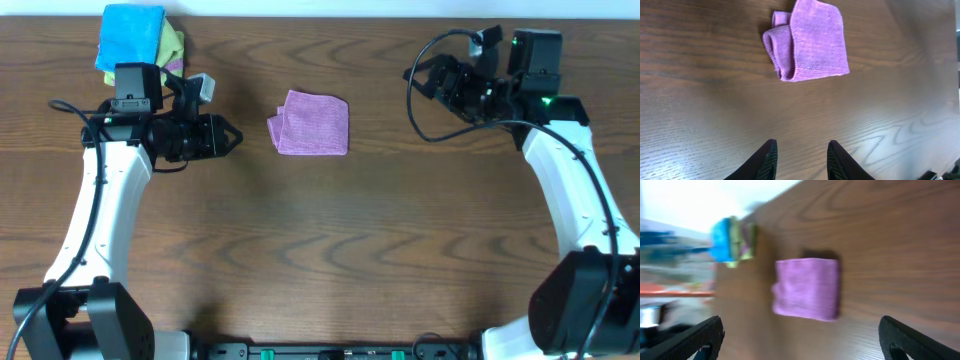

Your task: Fold the cloth

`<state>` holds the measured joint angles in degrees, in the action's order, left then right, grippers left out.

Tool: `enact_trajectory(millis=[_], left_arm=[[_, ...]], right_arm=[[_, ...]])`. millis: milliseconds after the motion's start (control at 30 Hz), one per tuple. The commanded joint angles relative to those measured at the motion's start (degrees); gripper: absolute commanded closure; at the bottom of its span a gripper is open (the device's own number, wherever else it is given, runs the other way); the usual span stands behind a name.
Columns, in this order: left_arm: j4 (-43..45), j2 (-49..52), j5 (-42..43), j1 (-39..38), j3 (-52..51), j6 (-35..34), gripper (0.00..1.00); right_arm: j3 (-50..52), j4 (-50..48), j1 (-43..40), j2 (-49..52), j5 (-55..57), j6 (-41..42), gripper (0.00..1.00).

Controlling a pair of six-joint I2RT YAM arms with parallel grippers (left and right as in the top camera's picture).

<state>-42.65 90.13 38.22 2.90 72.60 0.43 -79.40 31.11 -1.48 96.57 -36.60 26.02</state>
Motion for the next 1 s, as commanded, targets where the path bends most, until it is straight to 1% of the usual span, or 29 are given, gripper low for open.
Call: enact_trajectory(millis=[0, 67, 200, 300, 433, 567, 633, 733, 800, 833, 900, 967], left_arm=[[-0.4, -0.2, -1.4, 0.0, 0.1, 0.6, 0.66], [-0.3, -0.2, -1.4, -0.1, 0.1, 0.6, 0.66], [-0.4, -0.2, -3.0, -0.5, 0.1, 0.7, 0.66], [-0.2, -0.2, -3.7, -0.7, -0.2, 0.9, 0.66], [1.4, -0.2, -1.7, -0.2, -1.9, 0.9, 0.66], [4.4, -0.2, -0.7, -0.2, -5.7, 0.9, 0.66], [6.5, -0.2, -0.6, -0.1, -8.2, 0.8, 0.66], [12.0, -0.2, 0.4, -0.1, -12.4, 0.1, 0.62], [18.1, 0.3, 1.1, -0.1, -15.3, -3.1, 0.50], [22.5, 1.0, 2.2, 0.0, -17.1, -5.5, 0.44], [28.8, 3.0, 4.3, 0.0, -18.9, -8.0, 0.34], [33.0, 5.7, 5.5, 0.0, -19.0, -10.5, 0.32]], right_arm=[[-3.7, 4.5, -0.2, -4.1, 10.6, -9.8, 0.01], [-6.7, 10.7, -0.3, -7.2, 16.0, -14.2, 0.01], [-9.4, 22.1, -0.8, -15.9, 20.1, -22.8, 0.01], [-9.0, 28.3, -2.1, -22.8, 22.0, -25.7, 0.01], [-4.2, 30.7, -2.8, -37.3, 23.4, -26.9, 0.01], [5.1, 31.6, -2.6, -53.3, 27.3, -28.8, 0.01], [9.6, 33.6, -2.6, -60.1, 29.1, -28.7, 0.01], [13.8, 39.4, -2.6, -66.8, 30.3, -28.2, 0.01], [15.3, 43.6, -2.6, -69.3, 30.3, -26.8, 0.01], [15.5, 46.4, -2.6, -70.5, 30.3, -25.8, 0.01], [14.8, 48.4, -2.6, -71.7, 30.0, -25.2, 0.01], [14.0, 49.8, -2.6, -72.3, 28.8, -25.2, 0.01]])
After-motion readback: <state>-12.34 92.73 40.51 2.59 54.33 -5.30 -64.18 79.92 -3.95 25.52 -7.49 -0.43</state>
